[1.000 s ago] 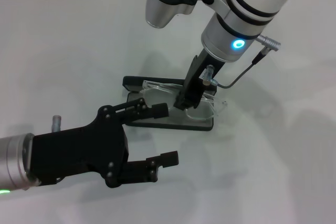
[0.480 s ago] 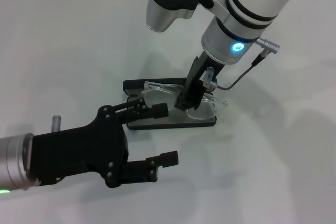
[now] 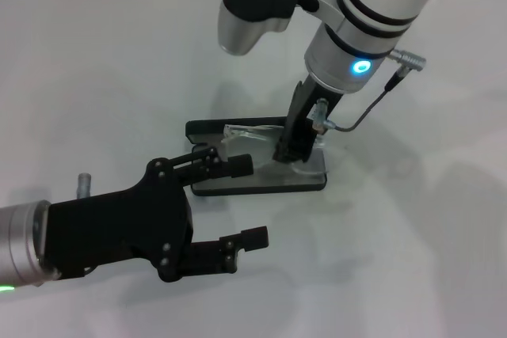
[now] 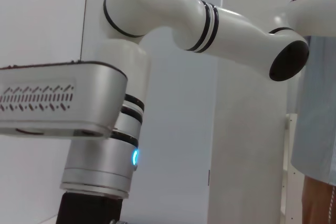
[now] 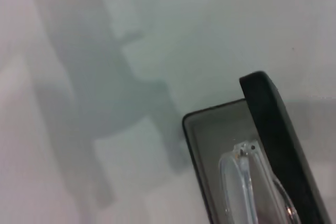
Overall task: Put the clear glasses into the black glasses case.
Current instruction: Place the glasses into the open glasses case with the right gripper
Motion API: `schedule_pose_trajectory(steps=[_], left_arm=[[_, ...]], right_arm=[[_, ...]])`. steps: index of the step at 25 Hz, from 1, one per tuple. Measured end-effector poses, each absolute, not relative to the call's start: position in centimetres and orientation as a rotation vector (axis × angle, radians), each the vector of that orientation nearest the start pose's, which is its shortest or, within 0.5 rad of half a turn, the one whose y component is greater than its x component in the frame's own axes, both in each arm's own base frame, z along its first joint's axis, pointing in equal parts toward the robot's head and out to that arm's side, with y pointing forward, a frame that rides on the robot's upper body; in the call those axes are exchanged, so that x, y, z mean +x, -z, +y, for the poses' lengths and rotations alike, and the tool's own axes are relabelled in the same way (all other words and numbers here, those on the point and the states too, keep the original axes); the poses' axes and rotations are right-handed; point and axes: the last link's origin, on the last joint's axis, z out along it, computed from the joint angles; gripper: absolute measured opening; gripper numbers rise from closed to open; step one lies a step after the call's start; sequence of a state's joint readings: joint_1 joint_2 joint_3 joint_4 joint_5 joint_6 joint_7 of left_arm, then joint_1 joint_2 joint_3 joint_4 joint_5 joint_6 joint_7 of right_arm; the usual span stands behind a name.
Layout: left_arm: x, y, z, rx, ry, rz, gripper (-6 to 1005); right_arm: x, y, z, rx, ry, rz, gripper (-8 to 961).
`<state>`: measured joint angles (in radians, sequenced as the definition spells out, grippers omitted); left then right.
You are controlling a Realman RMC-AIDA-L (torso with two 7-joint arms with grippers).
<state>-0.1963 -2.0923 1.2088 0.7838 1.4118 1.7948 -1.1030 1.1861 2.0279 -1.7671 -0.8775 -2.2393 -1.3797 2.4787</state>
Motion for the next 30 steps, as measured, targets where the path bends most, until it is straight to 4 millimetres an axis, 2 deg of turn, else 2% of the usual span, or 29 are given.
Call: schedule_pose_trajectory(steps=[6, 30], left_arm=[[-23.82, 1.15, 23.18, -2.755, 1.236, -0.205, 803], [-23.95, 1.29, 23.18, -2.750, 1.235, -0.193, 803]], right_arm=[[4.17, 9.34, 37.37, -2.937, 0.736, 0.158, 97], [3.74, 9.85, 37.02, -2.918, 0.776, 0.026, 100]])
